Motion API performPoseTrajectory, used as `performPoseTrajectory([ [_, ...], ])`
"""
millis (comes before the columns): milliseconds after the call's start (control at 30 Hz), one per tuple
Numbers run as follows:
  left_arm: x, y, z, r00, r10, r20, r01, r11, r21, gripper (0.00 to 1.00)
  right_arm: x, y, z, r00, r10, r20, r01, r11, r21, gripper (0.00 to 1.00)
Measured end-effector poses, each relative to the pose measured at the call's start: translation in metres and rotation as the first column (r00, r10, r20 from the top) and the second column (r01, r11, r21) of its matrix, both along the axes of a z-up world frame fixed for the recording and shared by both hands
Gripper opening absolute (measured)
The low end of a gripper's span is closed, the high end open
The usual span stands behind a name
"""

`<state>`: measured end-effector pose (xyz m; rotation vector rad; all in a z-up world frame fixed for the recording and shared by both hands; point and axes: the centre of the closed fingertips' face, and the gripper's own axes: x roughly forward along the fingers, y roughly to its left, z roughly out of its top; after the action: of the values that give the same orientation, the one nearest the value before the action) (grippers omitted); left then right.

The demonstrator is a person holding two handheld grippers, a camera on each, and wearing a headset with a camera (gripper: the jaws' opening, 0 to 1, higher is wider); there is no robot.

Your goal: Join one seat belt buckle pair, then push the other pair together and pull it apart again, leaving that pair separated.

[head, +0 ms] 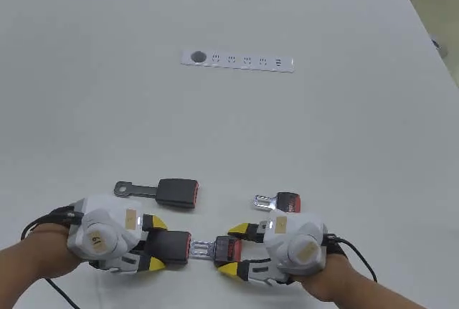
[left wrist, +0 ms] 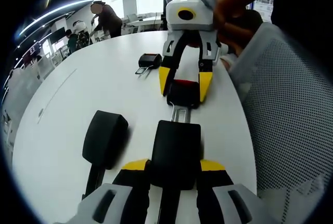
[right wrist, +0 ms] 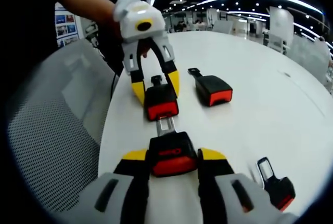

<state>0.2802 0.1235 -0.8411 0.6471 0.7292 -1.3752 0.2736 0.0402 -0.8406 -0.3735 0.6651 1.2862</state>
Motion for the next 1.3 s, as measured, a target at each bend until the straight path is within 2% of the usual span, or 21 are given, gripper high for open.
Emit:
performPoseTrajectory([
  [200, 0.000, 0.000, 0.000, 1.000, -0.006, -0.003, 0.006, 1.000, 0.006, 0.36, 0.000, 0.004, 0.001, 1.000, 0.026, 0.005, -0.026, 1.000, -0.007, 0.36],
  [400, 0.000, -0.001, 0.000, 1.000, -0.018, 0.001, 0.018, 1.000, 0.018, 0.36, 0.000, 0.018, 0.000, 1.000, 0.027, 0.006, -0.027, 1.000, -0.003, 0.36],
  [867, 0.000, -0.001, 0.000, 0.999, -0.049, 0.001, 0.049, 0.998, 0.038, 0.34, 0.002, 0.019, 0.001, 1.000, 0.000, 0.001, 0.000, 1.000, -0.011, 0.36],
  [1100, -0.001, 0.000, 0.000, 0.996, -0.090, 0.002, 0.090, 0.994, 0.056, 0.34, 0.003, 0.025, 0.001, 1.000, 0.018, -0.004, -0.018, 1.000, -0.024, 0.35],
  [1300, -0.001, 0.000, -0.001, 0.996, -0.091, 0.001, 0.091, 0.994, 0.056, 0.34, 0.003, 0.025, 0.001, 1.000, 0.029, -0.007, -0.029, 0.999, -0.027, 0.35],
])
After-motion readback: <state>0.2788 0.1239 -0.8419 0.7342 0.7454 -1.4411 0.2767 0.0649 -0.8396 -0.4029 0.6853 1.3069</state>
